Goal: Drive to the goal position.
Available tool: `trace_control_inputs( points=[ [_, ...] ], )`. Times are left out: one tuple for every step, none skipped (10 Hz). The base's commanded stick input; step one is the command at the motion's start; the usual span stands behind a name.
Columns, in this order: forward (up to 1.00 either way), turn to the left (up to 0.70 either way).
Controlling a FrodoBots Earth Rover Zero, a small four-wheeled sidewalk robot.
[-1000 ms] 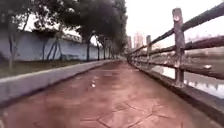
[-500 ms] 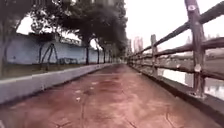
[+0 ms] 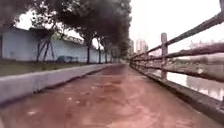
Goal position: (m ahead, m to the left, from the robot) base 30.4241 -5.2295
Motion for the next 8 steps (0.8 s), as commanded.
trace_control_inputs(
  points=[
    [1.0,0.0],
    [1.0,0.0],
    [1.0,0.0],
    [1.0,0.0],
    [1.0,0.0],
    [1.0,0.0],
    [1.0,0.0],
    [1.0,0.0]
  ],
)
